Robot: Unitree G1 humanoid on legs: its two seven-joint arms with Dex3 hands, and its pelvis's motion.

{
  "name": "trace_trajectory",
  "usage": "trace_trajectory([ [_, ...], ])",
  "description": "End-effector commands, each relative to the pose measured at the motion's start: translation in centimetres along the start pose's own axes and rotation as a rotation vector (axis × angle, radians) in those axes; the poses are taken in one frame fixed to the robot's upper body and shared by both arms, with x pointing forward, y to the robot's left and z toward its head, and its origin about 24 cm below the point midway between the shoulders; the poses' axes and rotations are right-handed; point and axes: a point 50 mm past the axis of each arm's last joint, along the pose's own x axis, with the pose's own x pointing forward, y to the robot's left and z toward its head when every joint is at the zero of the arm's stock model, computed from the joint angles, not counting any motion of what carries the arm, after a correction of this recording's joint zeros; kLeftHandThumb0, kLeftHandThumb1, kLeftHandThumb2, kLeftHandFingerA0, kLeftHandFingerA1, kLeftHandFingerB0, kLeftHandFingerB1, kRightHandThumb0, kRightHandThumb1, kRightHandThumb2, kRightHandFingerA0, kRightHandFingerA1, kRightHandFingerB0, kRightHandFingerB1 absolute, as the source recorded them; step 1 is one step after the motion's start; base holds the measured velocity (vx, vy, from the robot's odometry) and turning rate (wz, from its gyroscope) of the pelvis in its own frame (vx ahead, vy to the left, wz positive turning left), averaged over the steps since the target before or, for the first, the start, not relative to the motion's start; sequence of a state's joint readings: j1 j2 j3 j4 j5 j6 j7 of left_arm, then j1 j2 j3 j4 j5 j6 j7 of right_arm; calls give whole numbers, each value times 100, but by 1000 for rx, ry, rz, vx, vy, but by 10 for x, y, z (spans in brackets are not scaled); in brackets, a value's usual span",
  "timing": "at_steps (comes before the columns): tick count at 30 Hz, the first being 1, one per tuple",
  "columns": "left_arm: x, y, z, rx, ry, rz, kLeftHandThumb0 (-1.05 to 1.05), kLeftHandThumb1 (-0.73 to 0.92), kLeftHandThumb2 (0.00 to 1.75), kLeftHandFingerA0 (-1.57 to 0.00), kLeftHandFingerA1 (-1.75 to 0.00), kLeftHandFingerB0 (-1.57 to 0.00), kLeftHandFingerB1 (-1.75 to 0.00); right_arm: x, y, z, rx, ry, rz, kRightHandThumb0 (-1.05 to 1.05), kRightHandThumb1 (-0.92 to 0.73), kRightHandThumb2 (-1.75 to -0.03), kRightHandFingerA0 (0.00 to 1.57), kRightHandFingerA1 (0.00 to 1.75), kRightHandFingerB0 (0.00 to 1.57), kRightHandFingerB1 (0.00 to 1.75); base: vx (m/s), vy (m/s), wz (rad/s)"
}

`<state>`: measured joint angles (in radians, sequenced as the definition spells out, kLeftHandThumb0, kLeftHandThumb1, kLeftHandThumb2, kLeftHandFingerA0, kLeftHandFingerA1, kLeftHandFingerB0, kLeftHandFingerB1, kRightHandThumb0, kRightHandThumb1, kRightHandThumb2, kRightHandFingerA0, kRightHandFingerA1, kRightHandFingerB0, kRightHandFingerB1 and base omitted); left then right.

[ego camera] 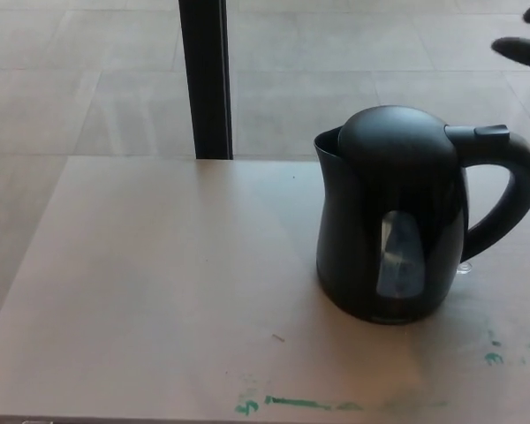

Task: The robot uses its right hand to push down on the lid of a kettle kept in the middle of the desk to close it

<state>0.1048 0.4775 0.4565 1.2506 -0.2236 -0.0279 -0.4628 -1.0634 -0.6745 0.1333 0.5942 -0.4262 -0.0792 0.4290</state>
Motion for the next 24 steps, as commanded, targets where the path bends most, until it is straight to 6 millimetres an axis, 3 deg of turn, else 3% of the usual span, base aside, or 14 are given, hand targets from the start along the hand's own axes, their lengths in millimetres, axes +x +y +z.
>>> trace_trajectory([
  [1,-3,7,-4,-39,8,40,-77,72,62,-45,-49,-42,-39,-46,-24,-57,70,115,-71,-68,-70,-62,48,40,37,32,0,0,0],
  [2,-3,7,-4,-28,8,41,-76,74,63,-44,-50,-41,-39,-55,-28,-67,91,142,-91,-67,-69,-62,49,41,37,33,0,0,0],
  [3,-4,7,-4,-28,9,40,-75,58,97,-40,-59,-34,-51,-66,-32,-79,120,179,-116,-69,-69,-62,50,40,37,32,0,0,0],
  [4,-4,8,-5,-33,10,40,-76,74,62,-43,-50,-41,-39,-73,-34,-87,152,195,-130,-67,-68,-61,47,43,36,33,0,0,0],
  [11,-7,12,-10,-49,12,38,-83,65,69,-40,-47,-35,-39,-159,-29,-151,314,354,-272,-73,-71,-62,48,57,40,35,0,0,0],
  [12,-7,12,-10,-12,13,43,-80,75,63,-43,-44,-39,-38,-172,-24,-159,333,382,-292,-75,-67,-64,52,57,41,35,0,0,0],
  [13,-7,12,-10,2,13,46,-84,64,70,-41,-46,-36,-41,-181,-19,-166,352,405,-307,-83,-58,-96,49,64,37,48,0,0,0],
  [14,-8,12,-10,-12,15,48,-79,73,62,-44,-43,-40,-38,-193,-10,-175,399,426,-325,-75,-67,-61,49,62,40,39,0,0,0],
  [15,-7,12,-11,-33,19,52,-78,73,63,-44,-43,-40,-37,-206,-1,-182,458,438,-336,-82,-56,-97,46,69,33,52,0,0,0],
  [16,-7,12,-12,-44,23,54,-78,73,63,-44,-43,-40,-37,-212,5,-185,474,451,-338,-82,-56,-97,46,69,33,52,0,0,0],
  [17,-7,11,-13,-38,24,52,-77,75,63,-44,-43,-39,-37,-219,14,-189,508,468,-346,-80,-67,-61,54,75,47,52,0,0,0],
  [19,-7,10,-14,-15,26,50,-84,63,74,-43,-49,-37,-42,-253,50,-204,639,553,-365,-80,-66,-60,56,76,48,55,0,0,0],
  [21,-6,9,-12,-24,25,47,-79,75,63,-44,-45,-40,-38,-271,72,-210,665,612,-357,-77,-67,-60,55,77,47,56,0,0,0],
  [24,-4,7,-8,-17,16,37,-86,66,70,-41,-46,-36,-40,-285,90,-214,727,644,-384,-77,-63,-59,64,77,49,55,0,0,0],
])
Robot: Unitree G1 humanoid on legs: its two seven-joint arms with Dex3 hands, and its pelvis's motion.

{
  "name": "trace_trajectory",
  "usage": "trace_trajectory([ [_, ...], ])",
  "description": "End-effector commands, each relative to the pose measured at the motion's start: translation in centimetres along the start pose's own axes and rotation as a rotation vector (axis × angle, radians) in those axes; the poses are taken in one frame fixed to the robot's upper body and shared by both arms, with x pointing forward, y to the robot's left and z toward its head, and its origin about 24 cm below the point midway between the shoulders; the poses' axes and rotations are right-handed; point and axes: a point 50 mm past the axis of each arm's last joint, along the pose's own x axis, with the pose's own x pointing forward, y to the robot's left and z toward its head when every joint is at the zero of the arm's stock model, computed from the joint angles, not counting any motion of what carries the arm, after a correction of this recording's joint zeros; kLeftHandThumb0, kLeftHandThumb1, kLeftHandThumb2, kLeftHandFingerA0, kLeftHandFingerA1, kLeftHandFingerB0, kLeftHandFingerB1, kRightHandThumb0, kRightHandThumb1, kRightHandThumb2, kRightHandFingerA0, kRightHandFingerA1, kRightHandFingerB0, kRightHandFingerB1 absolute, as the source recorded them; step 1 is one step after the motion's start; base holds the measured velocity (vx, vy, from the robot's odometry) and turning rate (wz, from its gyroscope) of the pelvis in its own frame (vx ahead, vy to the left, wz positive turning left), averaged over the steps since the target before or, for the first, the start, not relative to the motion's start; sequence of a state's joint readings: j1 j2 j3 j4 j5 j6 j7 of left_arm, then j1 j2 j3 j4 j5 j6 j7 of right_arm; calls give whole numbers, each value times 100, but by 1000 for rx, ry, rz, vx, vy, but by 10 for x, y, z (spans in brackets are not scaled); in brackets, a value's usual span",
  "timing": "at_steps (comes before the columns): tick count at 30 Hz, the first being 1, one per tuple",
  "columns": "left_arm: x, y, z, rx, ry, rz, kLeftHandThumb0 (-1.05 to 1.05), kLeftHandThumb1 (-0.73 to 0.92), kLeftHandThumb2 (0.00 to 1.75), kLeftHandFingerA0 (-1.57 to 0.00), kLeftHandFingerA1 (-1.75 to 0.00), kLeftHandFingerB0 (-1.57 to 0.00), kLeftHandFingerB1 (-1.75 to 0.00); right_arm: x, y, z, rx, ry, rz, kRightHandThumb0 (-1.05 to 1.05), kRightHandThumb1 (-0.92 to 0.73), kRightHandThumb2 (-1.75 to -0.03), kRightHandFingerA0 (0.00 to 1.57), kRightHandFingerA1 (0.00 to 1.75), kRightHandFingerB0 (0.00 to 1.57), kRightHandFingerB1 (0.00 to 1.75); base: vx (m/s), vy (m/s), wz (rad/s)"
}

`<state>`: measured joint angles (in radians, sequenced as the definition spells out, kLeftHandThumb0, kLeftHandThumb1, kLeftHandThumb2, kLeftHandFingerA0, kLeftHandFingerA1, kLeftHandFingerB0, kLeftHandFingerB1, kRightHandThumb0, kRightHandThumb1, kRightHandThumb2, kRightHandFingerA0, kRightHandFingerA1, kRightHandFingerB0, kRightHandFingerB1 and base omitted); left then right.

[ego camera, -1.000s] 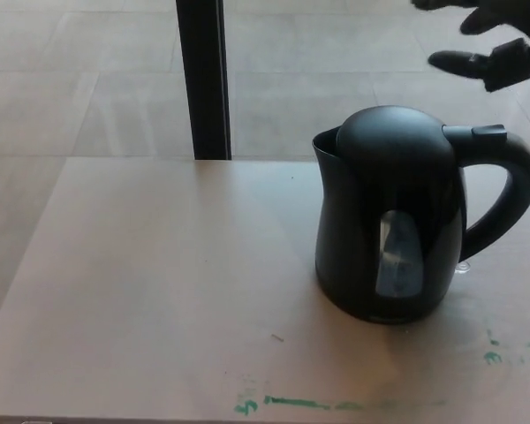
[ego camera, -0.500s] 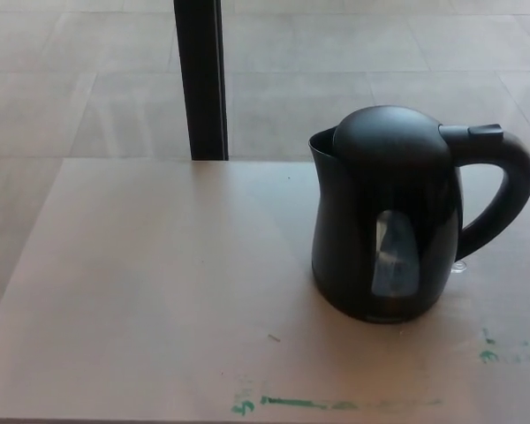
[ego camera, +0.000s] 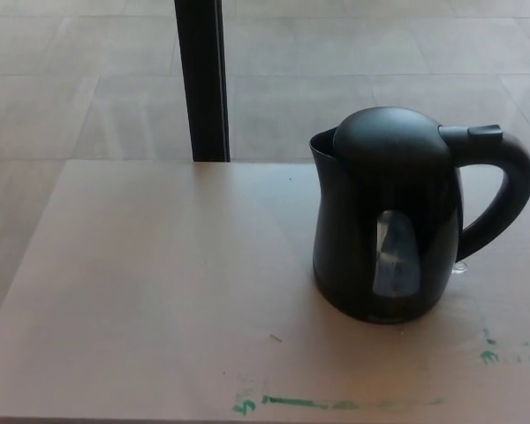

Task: The robot uses its right hand to push down on the lid of a kettle kept in the middle of the desk to close it

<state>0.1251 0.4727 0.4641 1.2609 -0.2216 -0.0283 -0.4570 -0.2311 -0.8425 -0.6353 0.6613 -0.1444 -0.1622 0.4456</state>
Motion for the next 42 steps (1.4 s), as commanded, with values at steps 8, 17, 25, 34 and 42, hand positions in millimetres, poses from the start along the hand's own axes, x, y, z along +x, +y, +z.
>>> trace_trajectory([
  [8,3,-3,2,-90,-29,23,-78,72,62,-43,-45,-40,-38,-136,95,-154,458,339,-215,-87,-63,-60,62,91,55,64,0,0,0],
  [17,6,-10,4,-108,-40,14,-77,72,62,-42,-47,-37,-37,-155,127,-174,686,485,-245,-76,-60,-59,56,99,54,70,0,0,0],
  [25,6,-10,7,-103,-51,10,-78,71,62,-43,-50,-37,-37,-165,139,-181,820,564,-204,-78,-60,-59,57,105,54,71,0,0,0],
  [34,7,-10,9,-87,-52,18,-78,73,62,-45,-48,-37,-38,-162,146,-180,838,582,-122,-81,-60,-59,58,102,51,74,0,0,0],
  [42,11,-19,4,-108,-49,15,-79,57,97,-41,-59,-31,-49,-167,137,-179,825,590,-118,-77,-46,-89,58,92,47,73,0,0,0],
])
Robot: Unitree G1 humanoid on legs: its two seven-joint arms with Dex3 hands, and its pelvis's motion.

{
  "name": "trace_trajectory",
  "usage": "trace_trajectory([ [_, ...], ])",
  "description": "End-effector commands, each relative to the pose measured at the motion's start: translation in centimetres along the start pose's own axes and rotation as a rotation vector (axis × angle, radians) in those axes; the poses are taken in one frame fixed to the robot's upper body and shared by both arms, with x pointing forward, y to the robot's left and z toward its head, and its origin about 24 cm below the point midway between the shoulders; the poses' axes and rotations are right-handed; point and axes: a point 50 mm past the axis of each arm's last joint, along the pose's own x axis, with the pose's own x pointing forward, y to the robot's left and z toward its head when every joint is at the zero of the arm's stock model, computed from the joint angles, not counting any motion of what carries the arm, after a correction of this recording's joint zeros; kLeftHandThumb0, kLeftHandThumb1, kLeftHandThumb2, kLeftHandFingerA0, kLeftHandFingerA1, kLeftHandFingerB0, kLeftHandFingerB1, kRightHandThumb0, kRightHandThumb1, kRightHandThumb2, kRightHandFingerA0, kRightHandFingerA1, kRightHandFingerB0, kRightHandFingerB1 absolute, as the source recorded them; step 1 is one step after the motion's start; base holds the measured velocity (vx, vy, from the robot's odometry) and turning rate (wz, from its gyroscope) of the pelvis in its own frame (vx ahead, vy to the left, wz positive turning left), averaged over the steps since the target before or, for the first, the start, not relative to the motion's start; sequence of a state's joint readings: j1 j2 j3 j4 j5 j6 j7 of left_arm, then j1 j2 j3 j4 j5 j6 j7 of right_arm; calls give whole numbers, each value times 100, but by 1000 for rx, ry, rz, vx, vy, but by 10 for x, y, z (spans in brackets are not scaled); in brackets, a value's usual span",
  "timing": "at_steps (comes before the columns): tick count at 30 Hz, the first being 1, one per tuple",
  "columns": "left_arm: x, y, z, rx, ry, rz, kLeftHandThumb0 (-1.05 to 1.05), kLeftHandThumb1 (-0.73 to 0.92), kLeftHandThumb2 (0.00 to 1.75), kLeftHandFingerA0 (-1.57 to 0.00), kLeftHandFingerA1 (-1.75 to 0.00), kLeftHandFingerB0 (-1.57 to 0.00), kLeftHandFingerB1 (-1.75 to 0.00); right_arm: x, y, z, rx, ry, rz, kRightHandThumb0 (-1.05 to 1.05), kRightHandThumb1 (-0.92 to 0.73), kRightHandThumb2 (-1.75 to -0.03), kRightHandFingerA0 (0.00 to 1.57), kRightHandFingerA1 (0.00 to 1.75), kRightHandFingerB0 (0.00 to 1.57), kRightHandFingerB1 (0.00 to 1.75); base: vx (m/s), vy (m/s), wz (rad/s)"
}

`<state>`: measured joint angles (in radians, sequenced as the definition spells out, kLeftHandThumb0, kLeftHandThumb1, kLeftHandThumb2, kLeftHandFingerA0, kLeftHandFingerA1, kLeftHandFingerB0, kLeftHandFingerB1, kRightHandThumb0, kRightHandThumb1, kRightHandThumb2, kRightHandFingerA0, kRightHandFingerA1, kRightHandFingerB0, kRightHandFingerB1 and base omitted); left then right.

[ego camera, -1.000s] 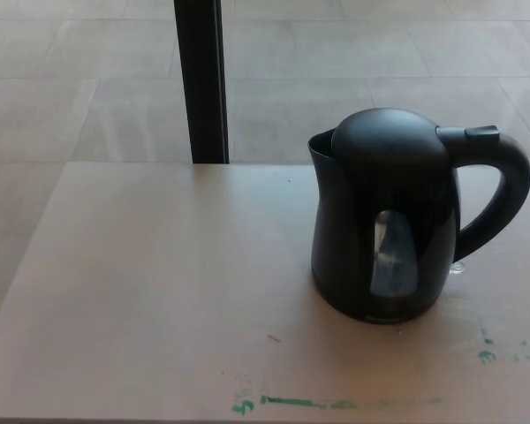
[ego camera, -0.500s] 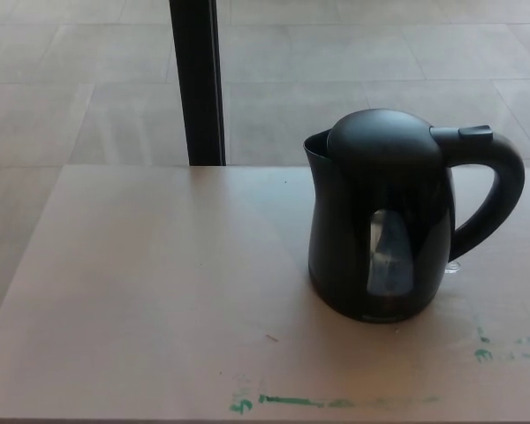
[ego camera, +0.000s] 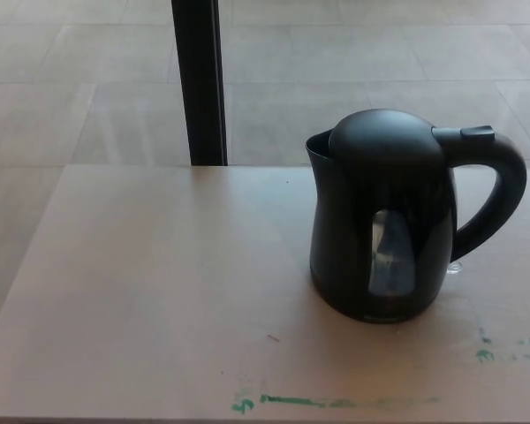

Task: The robot uses its right hand to push down on the lid of a kettle kept in the middle of the desk to close it

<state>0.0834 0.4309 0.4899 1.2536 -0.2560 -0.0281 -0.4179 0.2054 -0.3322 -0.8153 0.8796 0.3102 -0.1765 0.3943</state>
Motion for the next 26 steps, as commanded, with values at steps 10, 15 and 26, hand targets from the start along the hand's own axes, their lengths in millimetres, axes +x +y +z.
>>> trace_trajectory([
  [10,-1,1,-1,1,3,13,-87,64,73,-40,-49,-34,-41,-2,-4,-1,41,29,-25,-75,-42,-93,67,93,60,71,0,0,0],
  [15,1,0,1,8,-2,17,-84,64,70,-43,-52,-38,-43,-3,-1,-1,18,23,-9,-76,-42,-92,66,92,60,71,0,0,0],
  [26,2,-2,3,-42,-7,18,-85,60,74,-42,-51,-37,-42,0,3,1,14,23,2,-79,-57,-58,65,100,63,67,0,0,0],
])
